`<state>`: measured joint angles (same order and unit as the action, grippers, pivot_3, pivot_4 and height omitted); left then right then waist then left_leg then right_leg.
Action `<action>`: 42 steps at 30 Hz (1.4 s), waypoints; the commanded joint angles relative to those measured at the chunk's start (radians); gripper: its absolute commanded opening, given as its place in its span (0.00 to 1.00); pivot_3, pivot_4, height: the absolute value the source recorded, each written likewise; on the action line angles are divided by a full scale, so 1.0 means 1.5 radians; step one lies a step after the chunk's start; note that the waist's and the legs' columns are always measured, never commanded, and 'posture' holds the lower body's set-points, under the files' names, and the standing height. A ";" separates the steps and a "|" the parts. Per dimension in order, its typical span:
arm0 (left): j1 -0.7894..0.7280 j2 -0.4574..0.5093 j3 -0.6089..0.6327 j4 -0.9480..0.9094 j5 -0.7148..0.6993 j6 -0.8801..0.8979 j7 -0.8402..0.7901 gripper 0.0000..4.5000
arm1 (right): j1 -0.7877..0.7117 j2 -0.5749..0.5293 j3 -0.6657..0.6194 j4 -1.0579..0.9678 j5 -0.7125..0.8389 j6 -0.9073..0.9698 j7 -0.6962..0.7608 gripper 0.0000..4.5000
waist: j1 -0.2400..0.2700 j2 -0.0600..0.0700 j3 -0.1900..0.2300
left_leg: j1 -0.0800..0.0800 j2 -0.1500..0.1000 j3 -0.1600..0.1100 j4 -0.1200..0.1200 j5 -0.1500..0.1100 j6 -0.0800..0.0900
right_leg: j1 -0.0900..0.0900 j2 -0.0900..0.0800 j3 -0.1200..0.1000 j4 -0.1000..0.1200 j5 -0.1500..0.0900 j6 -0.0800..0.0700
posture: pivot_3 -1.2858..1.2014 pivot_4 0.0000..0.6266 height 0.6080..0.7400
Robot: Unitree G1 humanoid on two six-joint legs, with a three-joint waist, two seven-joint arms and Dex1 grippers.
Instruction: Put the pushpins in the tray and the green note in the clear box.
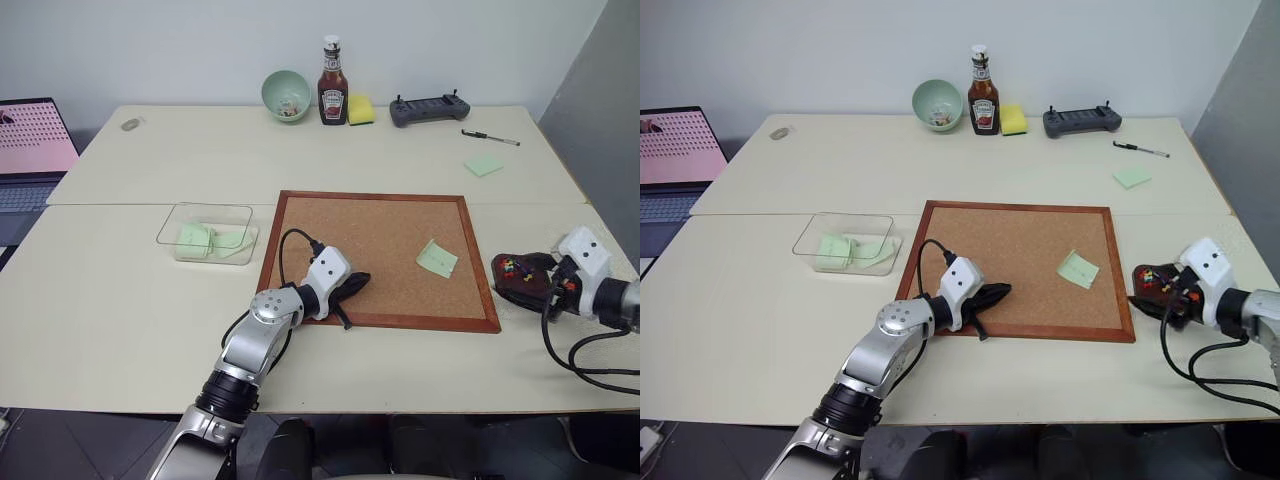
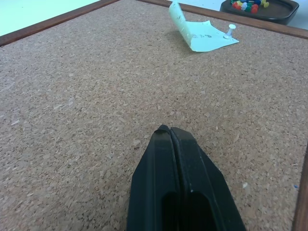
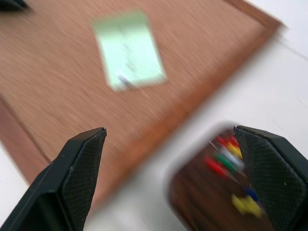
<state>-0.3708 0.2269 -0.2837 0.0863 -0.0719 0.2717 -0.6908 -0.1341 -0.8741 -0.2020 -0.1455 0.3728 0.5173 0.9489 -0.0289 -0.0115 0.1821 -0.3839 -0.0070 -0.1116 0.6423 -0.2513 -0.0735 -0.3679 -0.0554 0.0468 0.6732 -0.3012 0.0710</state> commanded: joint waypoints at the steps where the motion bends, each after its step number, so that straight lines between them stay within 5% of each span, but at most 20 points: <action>1: 0.008 -0.005 -0.019 0.018 0.007 0.005 -0.005 0.00 | -0.030 0.034 0.031 -0.022 0.001 0.002 -0.025 1.00 | 0.000 0.000 0.000 | 0.000 0.000 0.000 0.000 0.000 0.000 | 0.000 0.000 0.000 0.000 0.000 0.000 | 0.52 0.24 1.00; 10: 0.011 -0.003 -0.019 0.011 0.008 0.007 -0.001 0.00 | -0.097 0.093 0.102 0.068 -0.057 -0.067 -0.046 1.00 | 0.001 0.000 0.000 | 0.000 0.000 0.000 0.000 0.000 0.000 | 0.000 0.000 0.000 0.000 0.000 0.000 | 0.52 0.24 1.00; 33: 0.016 -0.001 -0.018 0.007 0.006 0.010 0.000 0.00 | -0.114 0.086 0.118 0.122 -0.092 -0.128 -0.024 0.01 | 0.000 0.000 0.000 | 0.000 0.000 0.000 0.000 0.000 0.000 | 0.000 0.000 0.000 0.000 0.000 0.000 | 0.52 0.24 1.00; 42: 0.016 -0.001 -0.017 0.006 0.006 0.010 0.000 0.00 | -0.108 0.083 0.106 0.089 -0.073 -0.118 -0.014 0.00 | 0.000 0.000 0.000 | 0.000 0.000 0.000 0.000 0.000 0.000 | -0.001 0.000 0.000 0.000 0.000 0.000 | 0.52 0.24 1.00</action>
<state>-0.3684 0.2274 -0.2884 0.0797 -0.0719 0.2728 -0.6880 -0.2919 -0.7359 -0.0041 0.0459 0.2359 0.3425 0.9161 -0.0286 -0.0112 0.1820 -0.3841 -0.0069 -0.1119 0.6420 -0.2513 -0.0735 -0.3687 -0.0554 0.0466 0.6734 -0.3011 0.0708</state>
